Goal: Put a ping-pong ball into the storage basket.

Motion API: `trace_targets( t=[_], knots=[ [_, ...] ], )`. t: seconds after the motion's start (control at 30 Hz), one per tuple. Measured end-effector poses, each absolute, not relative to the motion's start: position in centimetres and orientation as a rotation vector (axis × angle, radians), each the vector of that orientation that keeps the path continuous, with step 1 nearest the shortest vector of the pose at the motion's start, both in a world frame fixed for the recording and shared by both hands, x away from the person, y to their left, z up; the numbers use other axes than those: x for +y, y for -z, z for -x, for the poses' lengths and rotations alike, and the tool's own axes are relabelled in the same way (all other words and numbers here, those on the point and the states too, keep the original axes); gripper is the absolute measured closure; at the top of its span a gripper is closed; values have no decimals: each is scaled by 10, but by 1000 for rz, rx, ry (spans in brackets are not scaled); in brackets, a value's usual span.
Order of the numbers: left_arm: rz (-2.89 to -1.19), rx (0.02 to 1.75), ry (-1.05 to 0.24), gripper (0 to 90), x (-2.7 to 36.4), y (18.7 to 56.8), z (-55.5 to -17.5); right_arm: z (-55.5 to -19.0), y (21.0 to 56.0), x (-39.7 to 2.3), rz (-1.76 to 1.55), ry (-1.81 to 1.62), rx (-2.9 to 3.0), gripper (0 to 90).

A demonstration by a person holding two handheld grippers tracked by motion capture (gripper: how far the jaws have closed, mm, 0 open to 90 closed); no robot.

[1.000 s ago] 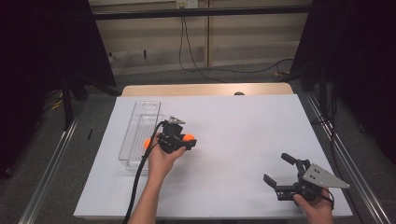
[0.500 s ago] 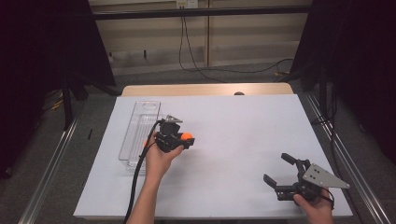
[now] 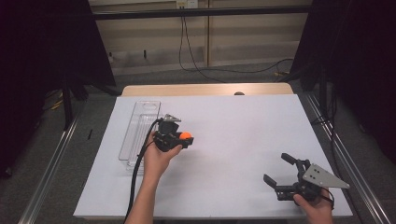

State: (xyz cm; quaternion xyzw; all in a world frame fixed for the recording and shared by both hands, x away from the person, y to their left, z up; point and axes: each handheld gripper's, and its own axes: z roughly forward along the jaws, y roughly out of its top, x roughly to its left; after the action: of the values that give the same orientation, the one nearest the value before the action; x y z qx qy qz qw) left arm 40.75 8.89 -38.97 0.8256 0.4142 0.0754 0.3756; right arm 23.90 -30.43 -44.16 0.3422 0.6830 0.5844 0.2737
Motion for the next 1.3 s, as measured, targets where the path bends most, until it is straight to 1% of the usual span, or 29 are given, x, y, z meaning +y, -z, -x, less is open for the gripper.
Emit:
trace_targets(
  t=[1.3],
  knots=[
    [-2090,1082,-208,509,103,379,-407,-239,442,-304,-917,-1571,1840,27]
  ],
)
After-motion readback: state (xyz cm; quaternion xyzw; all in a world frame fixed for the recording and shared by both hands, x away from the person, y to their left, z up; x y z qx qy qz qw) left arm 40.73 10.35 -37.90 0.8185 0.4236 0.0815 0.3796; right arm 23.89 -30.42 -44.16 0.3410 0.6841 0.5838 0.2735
